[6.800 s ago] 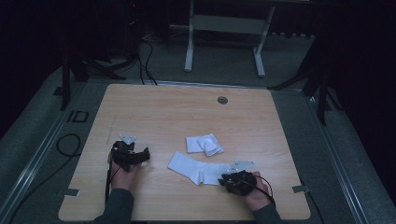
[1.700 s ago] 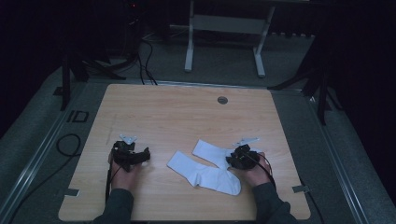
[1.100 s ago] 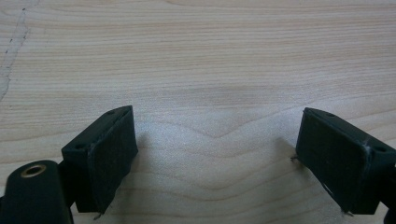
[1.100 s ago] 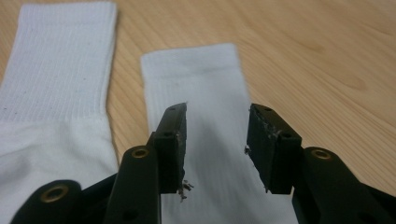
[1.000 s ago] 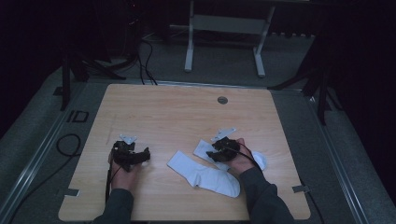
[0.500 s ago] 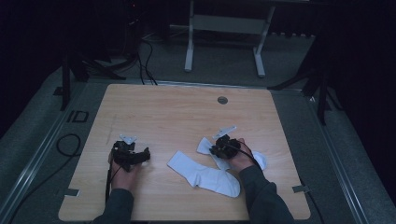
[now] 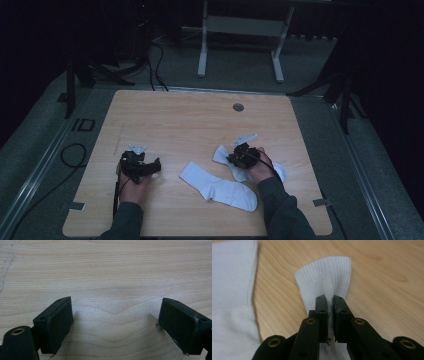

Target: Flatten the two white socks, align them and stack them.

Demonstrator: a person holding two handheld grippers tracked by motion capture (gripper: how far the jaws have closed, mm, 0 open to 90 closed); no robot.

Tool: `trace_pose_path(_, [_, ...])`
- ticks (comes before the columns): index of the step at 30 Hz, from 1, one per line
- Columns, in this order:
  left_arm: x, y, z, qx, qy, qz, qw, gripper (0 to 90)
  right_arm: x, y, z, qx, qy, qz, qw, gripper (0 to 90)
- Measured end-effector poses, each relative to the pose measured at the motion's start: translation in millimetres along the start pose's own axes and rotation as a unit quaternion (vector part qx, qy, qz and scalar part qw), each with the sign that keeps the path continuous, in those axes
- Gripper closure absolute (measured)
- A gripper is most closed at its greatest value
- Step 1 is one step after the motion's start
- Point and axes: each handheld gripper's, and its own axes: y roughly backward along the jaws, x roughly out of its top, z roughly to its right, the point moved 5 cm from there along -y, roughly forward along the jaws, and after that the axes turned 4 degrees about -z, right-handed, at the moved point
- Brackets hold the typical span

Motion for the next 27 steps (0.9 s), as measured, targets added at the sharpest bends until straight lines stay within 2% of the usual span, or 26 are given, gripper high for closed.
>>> trace_pose_path(3, [0.1, -0.1, 0.1, 0.000, 0.000, 0.000, 1.0000, 12.3, 1.9, 15.6, 0.7, -0.003, -0.002, 0.013, 0.9999, 83.7])
trace_pose_path(8, [0.1, -0.1, 0.1, 0.000, 0.000, 0.000, 1.0000, 12.3, 1.3, 28.5, 0.0, -0.003, 0.000, 0.019, 0.9998, 83.6])
trace_pose_path(11, [0.1, -0.1, 0.1, 0.000, 0.000, 0.000, 1.0000, 12.3, -0.5, 42.9, -5.7, 0.004, -0.001, 0.031, 0.9995, 83.5])
trace_pose_path(12, [0.1, -0.1, 0.1, 0.000, 0.000, 0.000, 1.0000, 12.2, -0.5, 42.9, -5.7, 0.004, -0.001, 0.031, 0.9995, 83.5])
trace_pose_path(15, [0.1, -0.1, 0.2, 0.000, 0.001, 0.001, 1.0000, 12.3, -2.5, 61.1, -14.1, 0.004, 0.011, 0.046, 0.9989, 83.4])
trace_pose_path(16, [0.1, -0.1, 0.2, 0.000, 0.001, 0.001, 1.0000, 12.2, -2.5, 61.1, -14.1, 0.004, 0.011, 0.046, 0.9989, 83.4])
trace_pose_path(17, [0.1, -0.1, 0.2, 0.000, 0.000, 0.001, 1.0000, 12.3, -3.1, 70.4, -17.6, 0.008, 0.011, 0.055, 0.9984, 83.4])
trace_pose_path(18, [0.1, -0.1, 0.2, 0.000, 0.000, 0.001, 1.0000, 12.3, -3.1, 70.4, -17.6, 0.008, 0.011, 0.055, 0.9984, 83.4])
trace_pose_path(19, [0.1, -0.1, 0.1, 0.000, 0.000, 0.000, 1.0000, 12.3, -4.3, 79.4, -20.0, 0.008, 0.015, 0.062, 0.9979, 83.4])
trace_pose_path(20, [0.1, -0.1, 0.1, 0.000, 0.000, 0.000, 1.0000, 12.3, -4.3, 79.4, -20.0, 0.008, 0.015, 0.062, 0.9979, 83.4])
trace_pose_path(21, [0.1, -0.1, 0.2, 0.000, 0.000, 0.001, 1.0000, 12.3, -6.1, 87.7, -22.1, 0.008, 0.017, 0.069, 0.9974, 83.3])
trace_pose_path(22, [0.1, -0.1, 0.2, 0.000, 0.000, 0.001, 1.0000, 12.3, -6.1, 87.7, -22.1, 0.008, 0.017, 0.069, 0.9974, 83.3])
trace_pose_path(27, [0.1, -0.1, 0.2, 0.000, 0.000, 0.000, 1.0000, 12.3, -10.4, 110.1, -27.9, 0.014, 0.016, 0.089, 0.9958, 83.3])
